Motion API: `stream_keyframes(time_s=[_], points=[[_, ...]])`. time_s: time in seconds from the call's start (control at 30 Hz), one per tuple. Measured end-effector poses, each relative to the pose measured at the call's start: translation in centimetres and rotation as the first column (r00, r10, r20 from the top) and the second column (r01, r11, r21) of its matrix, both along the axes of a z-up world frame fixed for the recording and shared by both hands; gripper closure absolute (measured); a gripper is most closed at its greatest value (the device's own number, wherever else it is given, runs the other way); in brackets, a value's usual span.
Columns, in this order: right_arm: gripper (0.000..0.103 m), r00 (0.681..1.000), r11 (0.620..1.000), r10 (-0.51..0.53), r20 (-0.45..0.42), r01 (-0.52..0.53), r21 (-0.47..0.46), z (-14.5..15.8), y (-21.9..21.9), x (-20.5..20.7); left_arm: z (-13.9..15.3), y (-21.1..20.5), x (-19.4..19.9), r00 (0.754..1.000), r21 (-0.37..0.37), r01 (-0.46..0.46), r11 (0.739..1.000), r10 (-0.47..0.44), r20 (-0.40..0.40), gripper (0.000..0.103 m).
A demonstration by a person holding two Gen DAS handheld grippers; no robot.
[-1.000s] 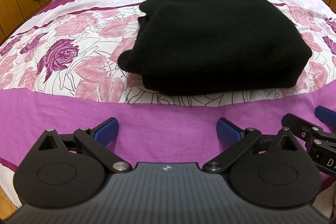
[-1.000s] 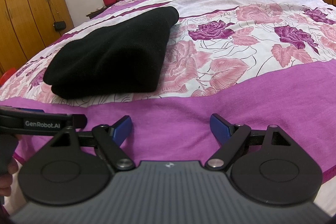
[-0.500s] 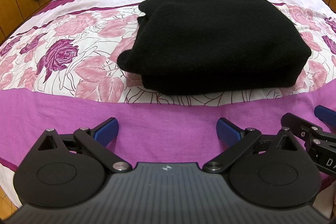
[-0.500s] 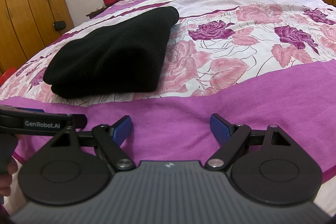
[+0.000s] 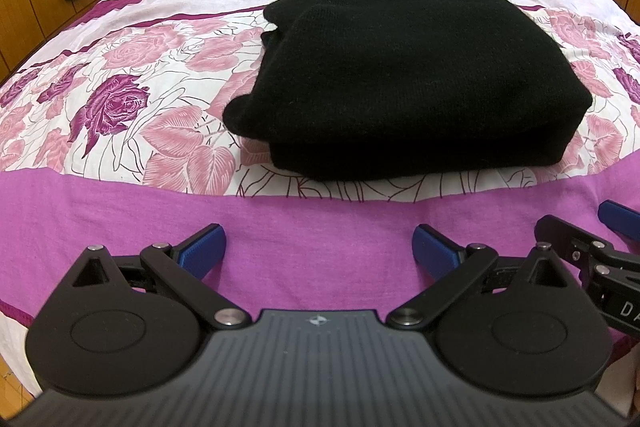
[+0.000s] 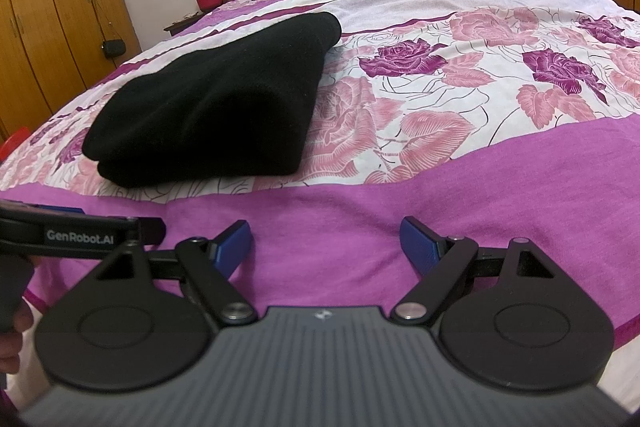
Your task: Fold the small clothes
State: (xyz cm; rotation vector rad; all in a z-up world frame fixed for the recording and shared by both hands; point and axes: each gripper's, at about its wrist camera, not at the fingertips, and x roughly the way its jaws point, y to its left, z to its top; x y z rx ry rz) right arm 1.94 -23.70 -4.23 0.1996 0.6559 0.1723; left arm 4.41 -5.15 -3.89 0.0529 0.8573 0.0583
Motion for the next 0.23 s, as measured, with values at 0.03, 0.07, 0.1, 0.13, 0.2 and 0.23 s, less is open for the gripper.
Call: stream_keyframes(time_s=[0.03, 0.07, 0.1, 0.13, 0.2, 0.23], points=[[0.019, 1.000, 1.000, 0.000, 0.000, 0.000, 0.000, 0.00, 0.00, -0.01, 0.00, 0.00, -0.01, 1.000, 0.000, 0.000, 1.000, 0.000, 0.000, 0.001], [0.019, 1.000, 1.000, 0.000, 0.000, 0.000, -0.001, -0.01, -0.01, 0.02, 0.00, 0.00, 0.00, 1.000, 0.000, 0.000, 1.000, 0.000, 0.000, 0.001], [0.019, 1.000, 1.000, 0.000, 0.000, 0.000, 0.000, 0.00, -0.02, 0.02, 0.00, 0.02, -0.04, 1.000, -0.001, -0.001, 1.000, 0.001, 0.000, 0.001], [0.019, 1.000, 1.000, 0.000, 0.000, 0.000, 0.000, 0.00, 0.01, -0.01, 0.03, 0.01, -0.02, 1.000, -0.002, -0.002, 1.000, 0.002, -0.001, 0.001], [0.019, 1.000, 1.000, 0.000, 0.000, 0.000, 0.000, 0.00, 0.01, 0.00, 0.03, 0.03, -0.04, 1.000, -0.004, -0.003, 1.000, 0.003, -0.001, 0.001], [0.019, 1.000, 1.000, 0.000, 0.000, 0.000, -0.001, 0.01, 0.01, -0.01, 0.04, 0.04, -0.06, 1.000, -0.004, -0.002, 1.000, 0.002, -0.002, 0.001]])
